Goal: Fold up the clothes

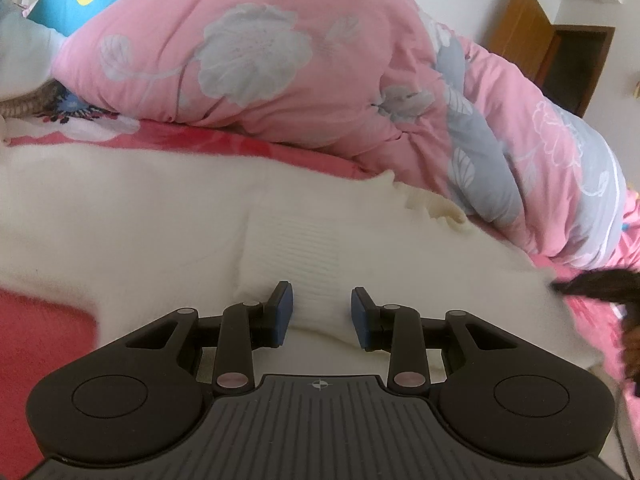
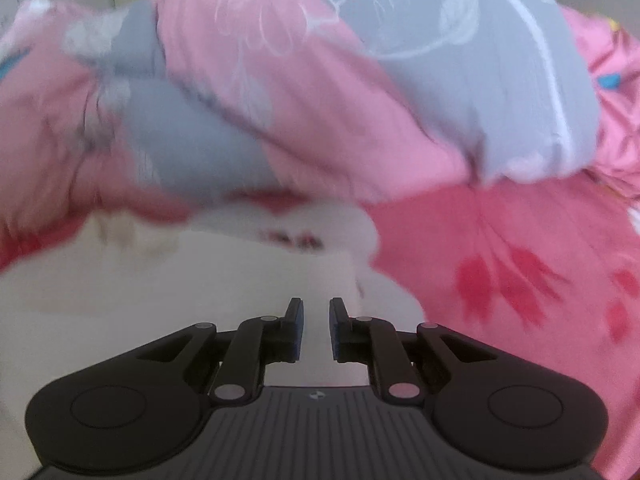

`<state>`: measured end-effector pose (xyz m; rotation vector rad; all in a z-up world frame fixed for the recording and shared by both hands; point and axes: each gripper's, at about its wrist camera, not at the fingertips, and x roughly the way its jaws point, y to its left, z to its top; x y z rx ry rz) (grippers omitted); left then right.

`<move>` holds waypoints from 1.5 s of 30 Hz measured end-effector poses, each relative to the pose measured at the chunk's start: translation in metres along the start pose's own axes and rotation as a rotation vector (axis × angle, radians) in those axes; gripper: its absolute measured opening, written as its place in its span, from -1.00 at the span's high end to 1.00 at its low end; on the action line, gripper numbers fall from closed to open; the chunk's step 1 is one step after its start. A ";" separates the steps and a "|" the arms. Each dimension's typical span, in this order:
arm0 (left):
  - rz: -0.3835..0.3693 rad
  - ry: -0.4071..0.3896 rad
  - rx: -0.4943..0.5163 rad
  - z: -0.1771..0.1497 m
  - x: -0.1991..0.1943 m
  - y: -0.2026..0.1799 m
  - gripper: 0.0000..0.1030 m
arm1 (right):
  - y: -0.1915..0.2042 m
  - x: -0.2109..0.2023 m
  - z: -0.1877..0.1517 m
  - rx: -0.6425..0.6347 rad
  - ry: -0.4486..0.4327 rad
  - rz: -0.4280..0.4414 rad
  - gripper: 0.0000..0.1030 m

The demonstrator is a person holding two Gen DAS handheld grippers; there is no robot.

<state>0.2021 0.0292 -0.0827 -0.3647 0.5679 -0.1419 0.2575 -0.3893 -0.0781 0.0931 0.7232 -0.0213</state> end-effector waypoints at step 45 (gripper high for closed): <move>-0.050 -0.009 -0.060 0.001 -0.001 0.013 0.36 | 0.045 -0.085 -0.053 -0.012 0.007 0.031 0.65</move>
